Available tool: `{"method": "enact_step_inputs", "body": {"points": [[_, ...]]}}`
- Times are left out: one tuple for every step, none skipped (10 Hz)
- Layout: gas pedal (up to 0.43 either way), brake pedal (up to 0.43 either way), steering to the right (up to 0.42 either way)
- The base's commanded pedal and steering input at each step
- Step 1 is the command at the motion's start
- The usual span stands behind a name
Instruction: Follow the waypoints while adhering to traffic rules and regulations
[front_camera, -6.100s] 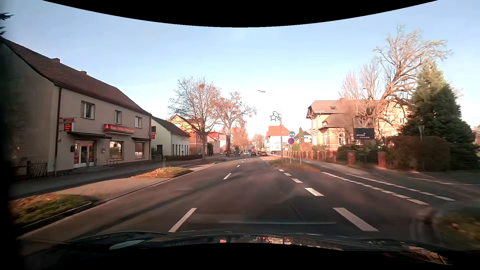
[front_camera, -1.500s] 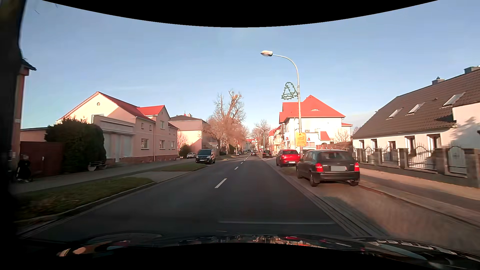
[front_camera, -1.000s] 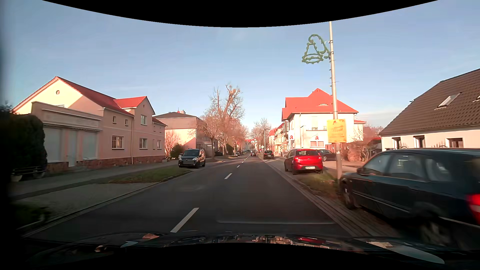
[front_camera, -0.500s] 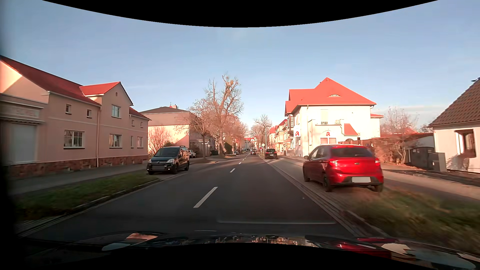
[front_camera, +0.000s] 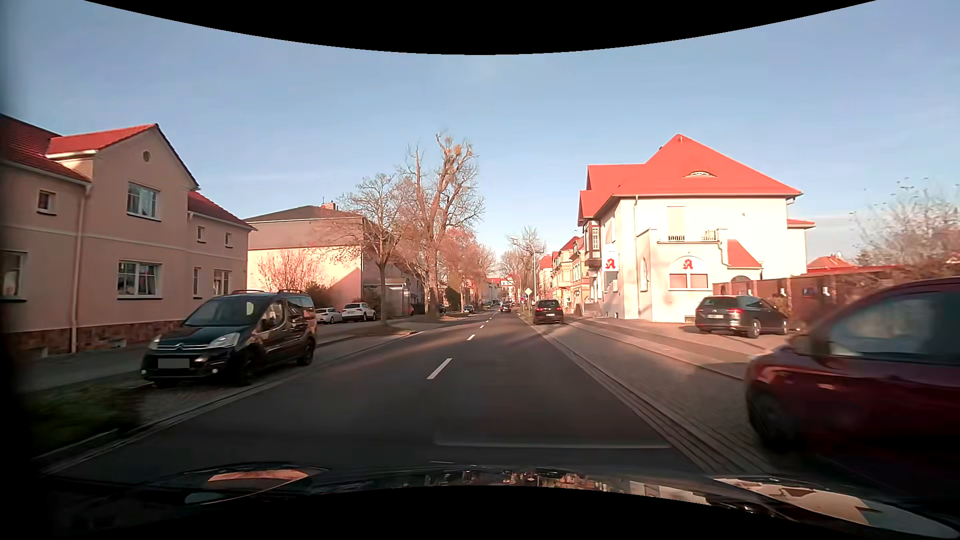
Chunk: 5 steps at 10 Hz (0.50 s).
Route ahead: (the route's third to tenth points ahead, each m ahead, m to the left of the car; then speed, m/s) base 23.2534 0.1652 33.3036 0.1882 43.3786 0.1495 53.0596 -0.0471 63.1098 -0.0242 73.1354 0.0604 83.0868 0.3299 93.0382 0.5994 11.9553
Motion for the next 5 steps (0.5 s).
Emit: {"method": "enact_step_inputs", "body": {"points": [[0.087, 0.0, 0.0], [0.098, 0.0, 0.0], [0.098, 0.0, 0.0], [0.098, 0.0, 0.0], [0.098, 0.0, 0.0]]}}
